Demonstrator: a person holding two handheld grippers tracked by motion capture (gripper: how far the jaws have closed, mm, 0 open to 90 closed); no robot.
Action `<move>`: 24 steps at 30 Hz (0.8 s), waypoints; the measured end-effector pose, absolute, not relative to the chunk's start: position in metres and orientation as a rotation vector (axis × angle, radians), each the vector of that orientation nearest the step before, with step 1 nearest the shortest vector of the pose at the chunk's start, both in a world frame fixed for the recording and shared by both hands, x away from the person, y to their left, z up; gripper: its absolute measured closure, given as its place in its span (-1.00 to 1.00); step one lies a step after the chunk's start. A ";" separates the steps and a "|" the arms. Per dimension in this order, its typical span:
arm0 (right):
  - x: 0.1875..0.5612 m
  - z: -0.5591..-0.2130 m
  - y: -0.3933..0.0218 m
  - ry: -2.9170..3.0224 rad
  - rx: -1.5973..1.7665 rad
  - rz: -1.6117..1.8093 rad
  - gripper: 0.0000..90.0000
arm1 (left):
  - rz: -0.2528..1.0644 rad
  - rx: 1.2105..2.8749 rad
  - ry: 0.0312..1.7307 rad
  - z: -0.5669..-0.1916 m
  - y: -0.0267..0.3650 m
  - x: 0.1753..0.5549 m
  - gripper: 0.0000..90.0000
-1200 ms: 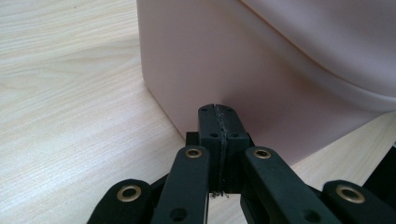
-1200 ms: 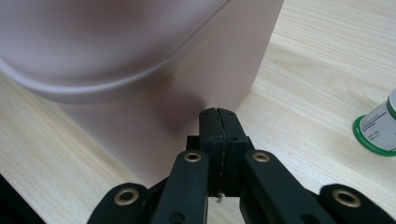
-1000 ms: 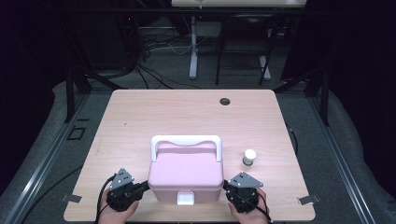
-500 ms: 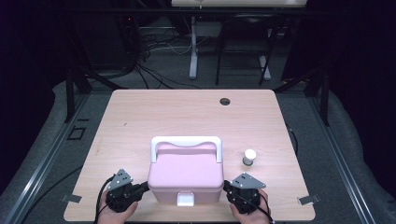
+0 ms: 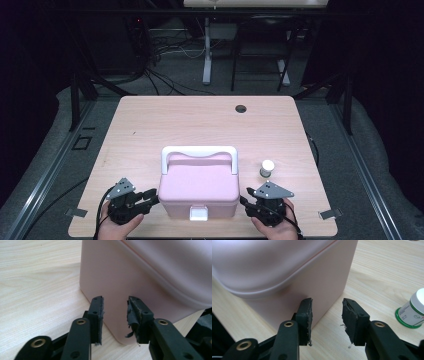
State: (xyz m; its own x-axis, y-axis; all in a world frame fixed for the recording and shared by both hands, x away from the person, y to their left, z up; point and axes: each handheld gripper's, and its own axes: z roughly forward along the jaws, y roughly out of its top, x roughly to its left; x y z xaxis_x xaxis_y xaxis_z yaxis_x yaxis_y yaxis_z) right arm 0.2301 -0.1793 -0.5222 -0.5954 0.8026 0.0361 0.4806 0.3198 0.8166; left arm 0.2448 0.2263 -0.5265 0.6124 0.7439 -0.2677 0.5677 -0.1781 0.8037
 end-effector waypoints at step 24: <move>0.244 -0.453 -0.189 2.248 1.064 1.257 0.32 | 0.214 1.856 0.980 -0.465 0.229 0.265 0.25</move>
